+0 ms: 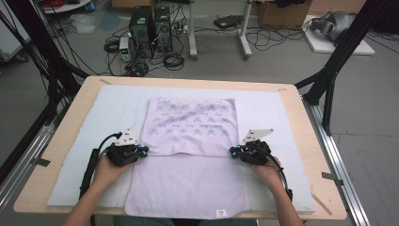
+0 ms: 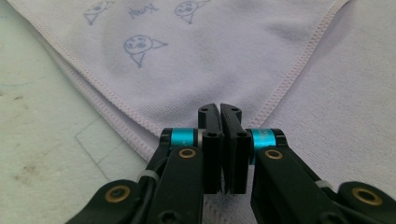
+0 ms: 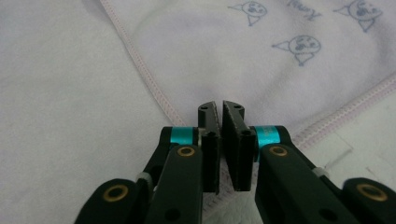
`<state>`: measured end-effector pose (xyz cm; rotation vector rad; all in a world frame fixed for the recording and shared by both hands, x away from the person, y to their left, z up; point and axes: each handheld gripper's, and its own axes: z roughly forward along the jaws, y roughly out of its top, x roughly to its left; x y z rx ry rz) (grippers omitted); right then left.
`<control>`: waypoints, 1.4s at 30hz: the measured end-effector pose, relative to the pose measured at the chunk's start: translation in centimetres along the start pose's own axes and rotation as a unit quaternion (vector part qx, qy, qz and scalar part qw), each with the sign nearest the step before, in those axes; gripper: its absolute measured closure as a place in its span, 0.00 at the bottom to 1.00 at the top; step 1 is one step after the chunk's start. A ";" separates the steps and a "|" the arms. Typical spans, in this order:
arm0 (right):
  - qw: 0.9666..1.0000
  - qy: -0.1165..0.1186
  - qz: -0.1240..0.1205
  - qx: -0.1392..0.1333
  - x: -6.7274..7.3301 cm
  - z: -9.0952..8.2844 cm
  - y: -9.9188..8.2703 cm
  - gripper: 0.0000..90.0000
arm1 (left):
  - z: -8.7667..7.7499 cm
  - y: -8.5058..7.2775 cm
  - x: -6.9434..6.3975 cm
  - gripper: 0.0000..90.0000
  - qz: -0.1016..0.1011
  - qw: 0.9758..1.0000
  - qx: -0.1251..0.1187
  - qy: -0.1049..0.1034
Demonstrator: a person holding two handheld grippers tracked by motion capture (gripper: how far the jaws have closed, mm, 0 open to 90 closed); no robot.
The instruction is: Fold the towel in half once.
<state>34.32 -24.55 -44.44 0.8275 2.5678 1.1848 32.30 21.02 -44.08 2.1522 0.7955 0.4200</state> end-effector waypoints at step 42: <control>0.996 0.072 -0.049 0.018 5.6 -1.4 -1.7 0.71 | -3.5 -4.0 -4.1 0.74 0.002 0.998 -0.026 -0.056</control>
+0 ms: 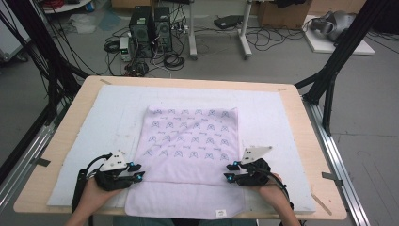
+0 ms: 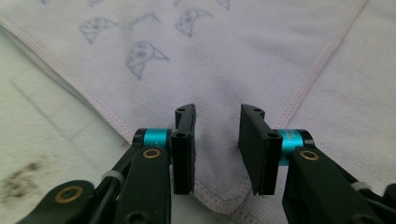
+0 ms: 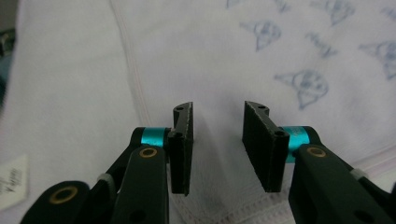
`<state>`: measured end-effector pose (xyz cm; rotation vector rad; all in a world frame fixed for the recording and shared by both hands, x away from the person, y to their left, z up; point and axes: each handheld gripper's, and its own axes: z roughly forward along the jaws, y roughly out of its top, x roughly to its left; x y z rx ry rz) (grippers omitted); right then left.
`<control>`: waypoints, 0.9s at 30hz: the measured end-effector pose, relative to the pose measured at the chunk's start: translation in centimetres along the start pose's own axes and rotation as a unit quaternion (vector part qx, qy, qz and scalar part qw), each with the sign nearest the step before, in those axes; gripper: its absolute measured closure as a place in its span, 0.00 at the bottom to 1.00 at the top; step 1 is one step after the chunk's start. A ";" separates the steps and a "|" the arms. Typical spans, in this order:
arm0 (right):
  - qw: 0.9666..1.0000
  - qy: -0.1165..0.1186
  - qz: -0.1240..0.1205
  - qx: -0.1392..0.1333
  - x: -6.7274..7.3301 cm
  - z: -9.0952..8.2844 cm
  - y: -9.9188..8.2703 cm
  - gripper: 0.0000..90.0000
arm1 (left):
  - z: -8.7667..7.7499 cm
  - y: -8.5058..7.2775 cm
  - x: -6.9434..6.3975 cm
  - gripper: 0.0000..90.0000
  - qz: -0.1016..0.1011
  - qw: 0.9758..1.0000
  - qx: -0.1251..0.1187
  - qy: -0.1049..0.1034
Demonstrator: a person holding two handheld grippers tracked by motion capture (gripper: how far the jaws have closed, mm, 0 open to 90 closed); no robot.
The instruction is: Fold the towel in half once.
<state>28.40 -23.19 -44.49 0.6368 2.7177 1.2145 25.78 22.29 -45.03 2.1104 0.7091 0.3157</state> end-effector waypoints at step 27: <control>0.997 0.020 -0.033 -0.062 2.7 -5.4 1.5 0.97 | -5.1 0.7 -3.2 0.97 0.017 0.999 -0.034 0.003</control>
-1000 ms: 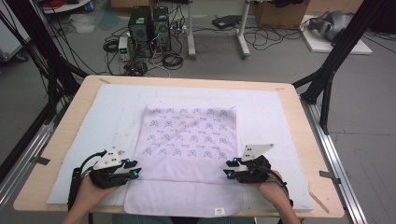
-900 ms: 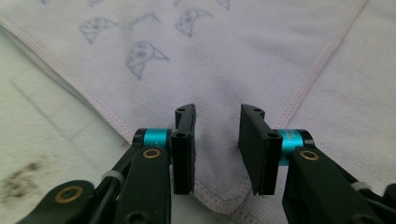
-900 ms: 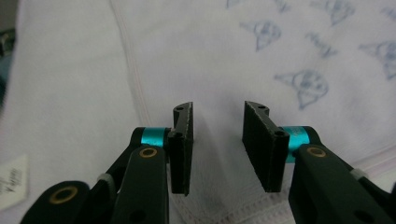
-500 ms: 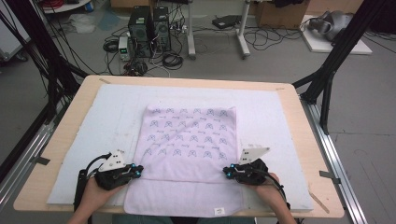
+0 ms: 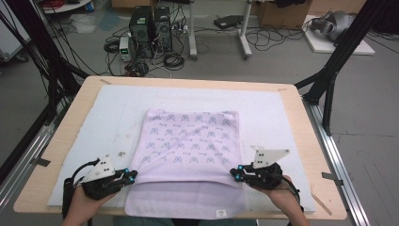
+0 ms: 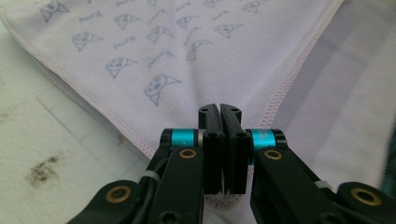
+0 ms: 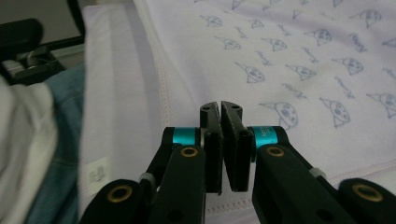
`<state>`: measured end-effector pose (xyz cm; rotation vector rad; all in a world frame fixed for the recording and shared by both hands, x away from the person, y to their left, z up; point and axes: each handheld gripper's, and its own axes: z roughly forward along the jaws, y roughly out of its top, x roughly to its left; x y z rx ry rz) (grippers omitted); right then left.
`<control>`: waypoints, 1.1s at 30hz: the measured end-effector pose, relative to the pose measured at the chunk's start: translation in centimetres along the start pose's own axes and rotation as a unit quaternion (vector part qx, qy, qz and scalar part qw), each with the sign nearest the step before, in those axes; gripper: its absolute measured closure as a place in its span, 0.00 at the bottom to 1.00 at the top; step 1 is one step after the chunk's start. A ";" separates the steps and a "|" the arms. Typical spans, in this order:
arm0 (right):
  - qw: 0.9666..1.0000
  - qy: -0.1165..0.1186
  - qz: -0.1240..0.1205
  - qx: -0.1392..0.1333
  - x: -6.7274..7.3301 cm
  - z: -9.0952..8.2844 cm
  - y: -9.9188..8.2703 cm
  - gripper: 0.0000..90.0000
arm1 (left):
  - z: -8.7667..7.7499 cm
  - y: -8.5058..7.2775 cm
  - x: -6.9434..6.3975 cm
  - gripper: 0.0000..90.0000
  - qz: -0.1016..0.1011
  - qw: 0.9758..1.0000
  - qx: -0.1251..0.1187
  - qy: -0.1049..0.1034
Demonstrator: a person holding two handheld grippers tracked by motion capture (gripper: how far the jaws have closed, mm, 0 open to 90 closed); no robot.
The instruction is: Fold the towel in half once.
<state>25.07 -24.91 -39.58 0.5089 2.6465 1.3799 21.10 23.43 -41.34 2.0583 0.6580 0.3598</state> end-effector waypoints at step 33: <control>0.991 -0.101 0.078 0.032 -11.2 2.8 1.4 0.60 | 7.4 5.2 10.2 0.66 -0.058 0.994 0.002 0.096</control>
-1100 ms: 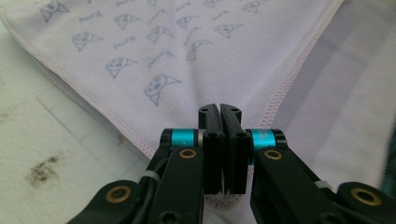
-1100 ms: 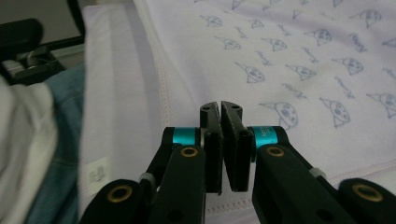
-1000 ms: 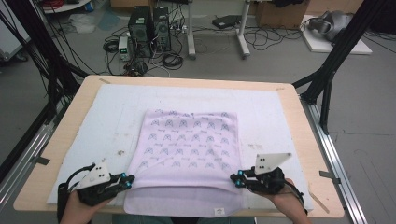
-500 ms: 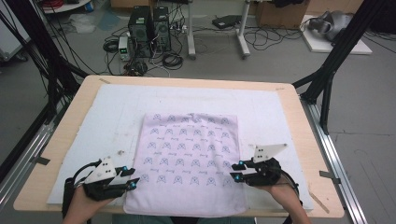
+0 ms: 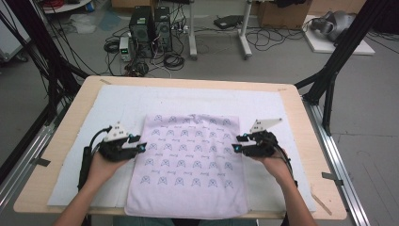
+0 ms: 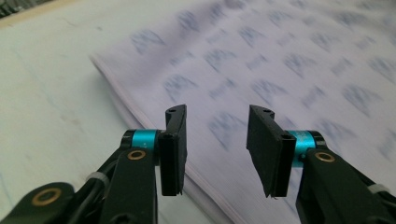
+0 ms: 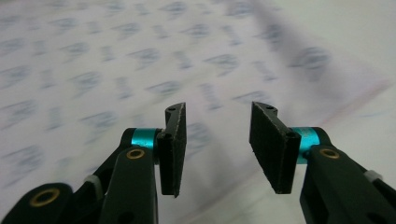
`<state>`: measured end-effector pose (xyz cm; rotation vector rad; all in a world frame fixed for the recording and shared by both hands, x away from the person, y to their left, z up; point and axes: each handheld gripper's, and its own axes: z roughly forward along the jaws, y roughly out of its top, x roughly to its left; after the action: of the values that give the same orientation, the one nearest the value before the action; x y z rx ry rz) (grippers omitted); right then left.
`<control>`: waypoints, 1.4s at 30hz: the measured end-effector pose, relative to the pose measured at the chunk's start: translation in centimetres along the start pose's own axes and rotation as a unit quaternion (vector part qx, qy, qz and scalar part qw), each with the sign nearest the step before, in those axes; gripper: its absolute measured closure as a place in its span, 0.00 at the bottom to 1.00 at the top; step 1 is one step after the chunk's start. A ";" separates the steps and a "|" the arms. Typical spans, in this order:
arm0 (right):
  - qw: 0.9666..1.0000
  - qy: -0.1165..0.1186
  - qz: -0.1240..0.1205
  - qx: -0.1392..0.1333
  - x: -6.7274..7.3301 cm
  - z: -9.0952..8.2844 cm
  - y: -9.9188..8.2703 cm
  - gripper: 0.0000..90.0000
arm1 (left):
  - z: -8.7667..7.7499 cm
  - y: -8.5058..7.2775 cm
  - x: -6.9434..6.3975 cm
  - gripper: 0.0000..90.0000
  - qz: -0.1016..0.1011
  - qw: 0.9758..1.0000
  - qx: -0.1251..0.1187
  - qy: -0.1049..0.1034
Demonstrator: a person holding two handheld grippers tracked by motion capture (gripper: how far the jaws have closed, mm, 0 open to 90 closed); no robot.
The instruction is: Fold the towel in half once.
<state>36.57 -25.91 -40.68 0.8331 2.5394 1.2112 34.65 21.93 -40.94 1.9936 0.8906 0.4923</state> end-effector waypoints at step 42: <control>0.990 -0.095 0.091 0.044 -7.5 6.5 2.3 0.97 | 9.2 2.5 5.7 0.97 -0.092 0.988 0.070 0.106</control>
<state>46.25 -24.82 -43.53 1.1625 2.4204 1.0196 45.26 20.16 -43.82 1.9852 1.2581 0.5560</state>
